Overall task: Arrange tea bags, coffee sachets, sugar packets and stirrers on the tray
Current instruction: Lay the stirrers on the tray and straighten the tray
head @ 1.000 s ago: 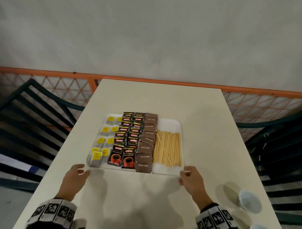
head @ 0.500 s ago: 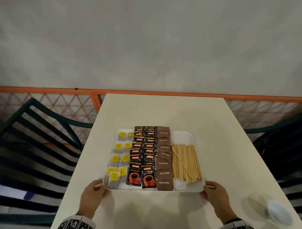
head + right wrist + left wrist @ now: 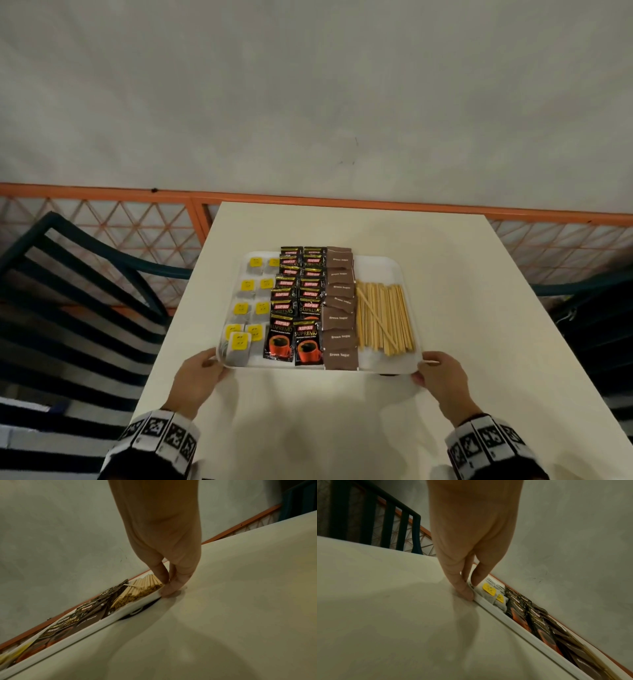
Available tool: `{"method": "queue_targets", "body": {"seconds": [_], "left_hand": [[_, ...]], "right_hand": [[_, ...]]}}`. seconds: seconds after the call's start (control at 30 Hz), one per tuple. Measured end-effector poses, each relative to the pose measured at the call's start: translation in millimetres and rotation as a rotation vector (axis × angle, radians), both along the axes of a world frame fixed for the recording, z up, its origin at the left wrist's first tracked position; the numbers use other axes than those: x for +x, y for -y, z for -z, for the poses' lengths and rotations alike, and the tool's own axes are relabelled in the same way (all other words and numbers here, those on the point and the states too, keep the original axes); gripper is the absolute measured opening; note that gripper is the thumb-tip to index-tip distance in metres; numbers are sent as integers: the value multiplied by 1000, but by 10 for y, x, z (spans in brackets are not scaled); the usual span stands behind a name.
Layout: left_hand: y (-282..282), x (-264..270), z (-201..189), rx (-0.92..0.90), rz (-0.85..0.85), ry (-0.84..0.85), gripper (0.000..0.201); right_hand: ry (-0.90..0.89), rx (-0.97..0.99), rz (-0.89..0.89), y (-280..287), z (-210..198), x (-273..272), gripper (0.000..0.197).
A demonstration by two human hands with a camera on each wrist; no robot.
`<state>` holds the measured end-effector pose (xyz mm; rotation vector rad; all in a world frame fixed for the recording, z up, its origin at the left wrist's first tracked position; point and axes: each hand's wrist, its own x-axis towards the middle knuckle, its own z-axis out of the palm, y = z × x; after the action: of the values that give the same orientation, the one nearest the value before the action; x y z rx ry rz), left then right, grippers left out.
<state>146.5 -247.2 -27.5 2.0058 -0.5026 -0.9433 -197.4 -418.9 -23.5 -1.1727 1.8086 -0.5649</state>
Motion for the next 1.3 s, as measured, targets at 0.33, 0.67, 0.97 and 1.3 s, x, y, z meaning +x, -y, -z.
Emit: {"method": "queue_targets", "body": {"seconds": [0.33,0.67,0.97,1.3], "left_hand": [[531,328,-17,-43,35,-68,22],[600,361,-66,80,68,8,28],[268,-682,-373,-117,408,462,28],[201,-2412,-378,-249,1063,314,17]], "right_hand": [[-148,21,-129,553,35,306,31],[-129,-2,-133,588,-29,403,32],[-144,-63,-298,-564,-271,-105,8],[-439,-124,-279,-1996,-610,-1536,12]]}}
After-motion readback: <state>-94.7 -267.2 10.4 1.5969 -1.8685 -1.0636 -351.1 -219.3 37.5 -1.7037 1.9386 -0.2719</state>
